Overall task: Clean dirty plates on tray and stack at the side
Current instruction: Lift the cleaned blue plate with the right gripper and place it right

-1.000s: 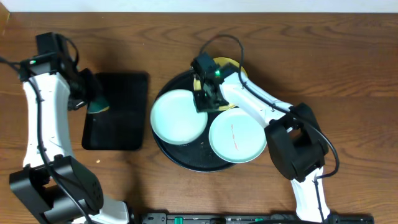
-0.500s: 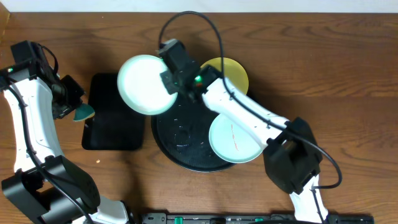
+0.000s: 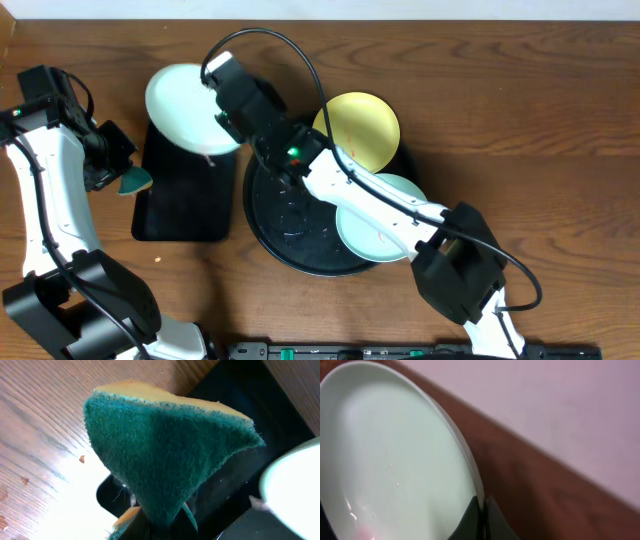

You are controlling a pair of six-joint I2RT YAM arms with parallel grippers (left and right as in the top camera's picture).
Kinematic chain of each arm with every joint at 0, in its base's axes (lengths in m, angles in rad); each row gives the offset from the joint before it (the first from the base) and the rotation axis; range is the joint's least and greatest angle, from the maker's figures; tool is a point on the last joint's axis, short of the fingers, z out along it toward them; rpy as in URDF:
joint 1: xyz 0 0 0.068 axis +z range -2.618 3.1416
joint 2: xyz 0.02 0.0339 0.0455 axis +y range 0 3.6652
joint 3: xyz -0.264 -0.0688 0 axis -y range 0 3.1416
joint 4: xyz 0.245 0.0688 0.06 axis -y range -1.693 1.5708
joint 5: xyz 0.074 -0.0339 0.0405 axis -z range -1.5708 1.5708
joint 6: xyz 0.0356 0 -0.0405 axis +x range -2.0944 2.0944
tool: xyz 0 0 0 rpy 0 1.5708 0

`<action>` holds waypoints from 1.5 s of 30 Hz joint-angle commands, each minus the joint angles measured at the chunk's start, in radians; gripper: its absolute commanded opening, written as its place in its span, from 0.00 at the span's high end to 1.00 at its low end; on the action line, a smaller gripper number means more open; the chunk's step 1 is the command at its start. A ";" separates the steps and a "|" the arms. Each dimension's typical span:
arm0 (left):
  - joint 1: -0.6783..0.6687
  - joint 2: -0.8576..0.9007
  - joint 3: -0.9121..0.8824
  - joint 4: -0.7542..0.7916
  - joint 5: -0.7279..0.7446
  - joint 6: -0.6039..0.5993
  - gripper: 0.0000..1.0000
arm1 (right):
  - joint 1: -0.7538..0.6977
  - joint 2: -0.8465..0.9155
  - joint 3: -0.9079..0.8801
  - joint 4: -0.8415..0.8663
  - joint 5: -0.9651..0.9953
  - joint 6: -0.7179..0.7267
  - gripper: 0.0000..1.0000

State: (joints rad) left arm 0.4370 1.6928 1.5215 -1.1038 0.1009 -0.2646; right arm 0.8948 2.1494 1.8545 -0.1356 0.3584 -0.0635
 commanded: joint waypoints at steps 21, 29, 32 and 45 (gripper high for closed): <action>0.003 -0.006 0.020 -0.014 -0.008 0.010 0.92 | -0.006 -0.020 0.014 0.330 0.034 -0.406 0.99; 0.003 -0.006 0.020 -0.017 -0.008 0.010 0.93 | -0.006 -0.021 0.014 0.292 0.034 -0.341 0.99; 0.003 -0.006 0.020 -0.022 -0.008 0.010 0.93 | -0.010 -0.024 0.014 0.217 0.034 -0.177 0.99; -0.042 -0.009 0.020 -0.060 0.029 0.063 0.93 | -0.112 -0.158 0.014 -0.240 -0.319 0.247 0.99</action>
State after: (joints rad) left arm 0.4255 1.6928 1.5215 -1.1564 0.1093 -0.2382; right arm 0.8429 2.0960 1.8545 -0.3370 0.2222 0.0700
